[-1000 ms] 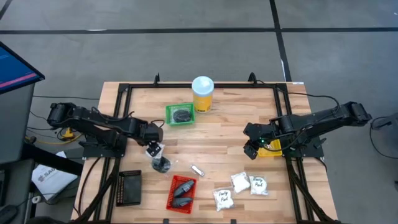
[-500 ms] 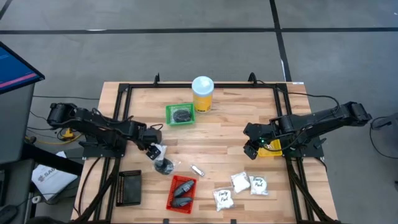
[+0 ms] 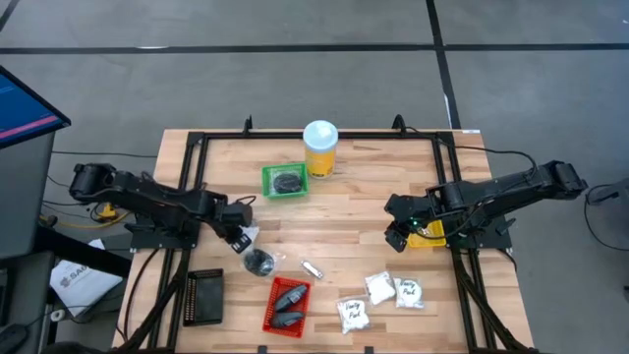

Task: Pick & Place Travel size toiletries
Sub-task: Put the white cotton pack into the black bin

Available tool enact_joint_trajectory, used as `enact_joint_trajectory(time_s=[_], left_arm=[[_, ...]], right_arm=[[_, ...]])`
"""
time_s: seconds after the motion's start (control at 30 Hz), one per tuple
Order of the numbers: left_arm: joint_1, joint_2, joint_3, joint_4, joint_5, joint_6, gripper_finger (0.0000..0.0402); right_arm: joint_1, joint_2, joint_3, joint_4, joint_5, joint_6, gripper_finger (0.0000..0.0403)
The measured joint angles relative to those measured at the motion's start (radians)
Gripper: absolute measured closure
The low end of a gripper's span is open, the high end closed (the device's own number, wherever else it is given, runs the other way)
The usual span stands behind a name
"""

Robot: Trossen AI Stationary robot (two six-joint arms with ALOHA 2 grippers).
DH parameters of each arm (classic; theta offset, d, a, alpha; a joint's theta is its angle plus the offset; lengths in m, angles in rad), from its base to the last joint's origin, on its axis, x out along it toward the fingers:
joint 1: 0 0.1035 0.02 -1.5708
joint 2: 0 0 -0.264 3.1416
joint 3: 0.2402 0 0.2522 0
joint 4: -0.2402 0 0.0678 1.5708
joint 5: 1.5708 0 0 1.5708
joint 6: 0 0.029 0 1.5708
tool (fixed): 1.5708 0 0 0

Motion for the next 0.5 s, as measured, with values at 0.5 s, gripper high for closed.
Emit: enact_joint_trajectory(time_s=[0.5], left_arm=[[-0.001, -0.273, 0.005, -0.031, 0.145, -0.009, 0.0399]], right_arm=[[0.000, 0.000, 0.000, 0.035, 0.002, -0.042, 0.0326]])
